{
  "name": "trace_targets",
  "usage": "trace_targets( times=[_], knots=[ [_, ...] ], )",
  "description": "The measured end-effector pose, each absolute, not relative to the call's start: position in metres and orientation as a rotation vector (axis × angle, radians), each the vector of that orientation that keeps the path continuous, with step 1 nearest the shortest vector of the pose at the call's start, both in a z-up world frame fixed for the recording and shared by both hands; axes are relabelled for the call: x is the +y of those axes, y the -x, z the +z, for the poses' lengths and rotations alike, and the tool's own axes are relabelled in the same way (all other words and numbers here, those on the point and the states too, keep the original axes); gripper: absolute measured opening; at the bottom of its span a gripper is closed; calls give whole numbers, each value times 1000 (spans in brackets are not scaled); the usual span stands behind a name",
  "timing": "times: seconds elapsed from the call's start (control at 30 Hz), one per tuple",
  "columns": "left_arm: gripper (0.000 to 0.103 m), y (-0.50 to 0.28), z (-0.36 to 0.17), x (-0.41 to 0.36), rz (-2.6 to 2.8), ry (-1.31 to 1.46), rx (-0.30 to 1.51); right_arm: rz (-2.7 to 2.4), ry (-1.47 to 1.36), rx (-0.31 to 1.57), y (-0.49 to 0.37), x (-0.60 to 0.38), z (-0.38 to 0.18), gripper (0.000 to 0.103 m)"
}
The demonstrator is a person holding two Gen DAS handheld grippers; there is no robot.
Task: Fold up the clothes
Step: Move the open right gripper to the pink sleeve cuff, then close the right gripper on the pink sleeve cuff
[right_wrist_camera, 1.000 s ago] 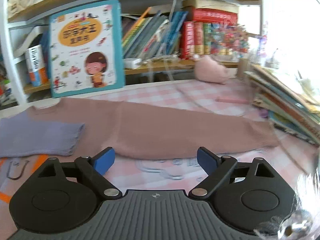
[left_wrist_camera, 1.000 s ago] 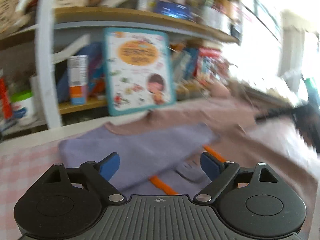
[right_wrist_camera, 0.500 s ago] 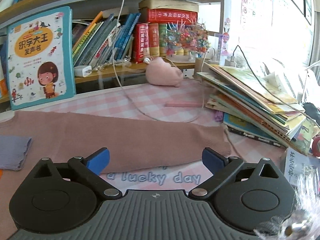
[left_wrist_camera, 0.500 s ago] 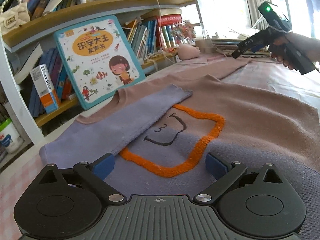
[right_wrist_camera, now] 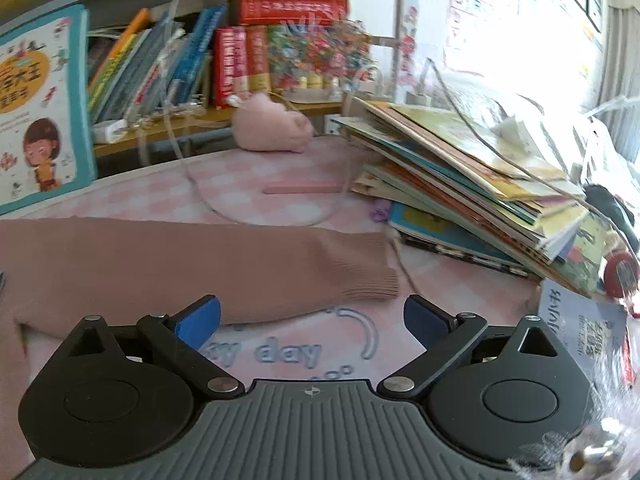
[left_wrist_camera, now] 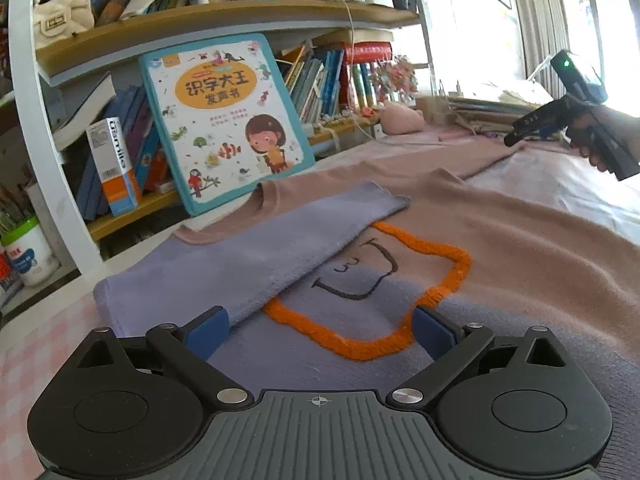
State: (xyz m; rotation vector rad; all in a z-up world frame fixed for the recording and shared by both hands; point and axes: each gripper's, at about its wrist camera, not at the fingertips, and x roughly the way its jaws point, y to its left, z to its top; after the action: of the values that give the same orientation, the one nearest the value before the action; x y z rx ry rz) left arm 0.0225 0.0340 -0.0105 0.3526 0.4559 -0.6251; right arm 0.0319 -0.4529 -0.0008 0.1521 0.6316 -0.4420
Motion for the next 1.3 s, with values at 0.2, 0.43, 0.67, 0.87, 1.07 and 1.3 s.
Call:
trace_targets(
  times=[0.2,0.43,0.67,0.87,1.07,1.3],
  knots=[
    [100,-27,-12,33,-613,-350,482,-478,-313,629,-36,-485,-1,75],
    [100,-32,-13,35,-602,-328,511,-505,-398,647,-51,-503,-9,55],
    [100,-34,-14,35,-607,-323,528,-523,-393,646,-57,-507,-9,52],
    [100,-34,-13,35,-605,-325,529,-551,-278,686,-68,-502,-12,53],
    [100,-34,-14,34,-604,-336,527,-468,-317,699,-68,-501,-7,10],
    [100,-35,-14,34,-602,-336,532,-376,-344,584,-61,-472,32,10]
  ],
)
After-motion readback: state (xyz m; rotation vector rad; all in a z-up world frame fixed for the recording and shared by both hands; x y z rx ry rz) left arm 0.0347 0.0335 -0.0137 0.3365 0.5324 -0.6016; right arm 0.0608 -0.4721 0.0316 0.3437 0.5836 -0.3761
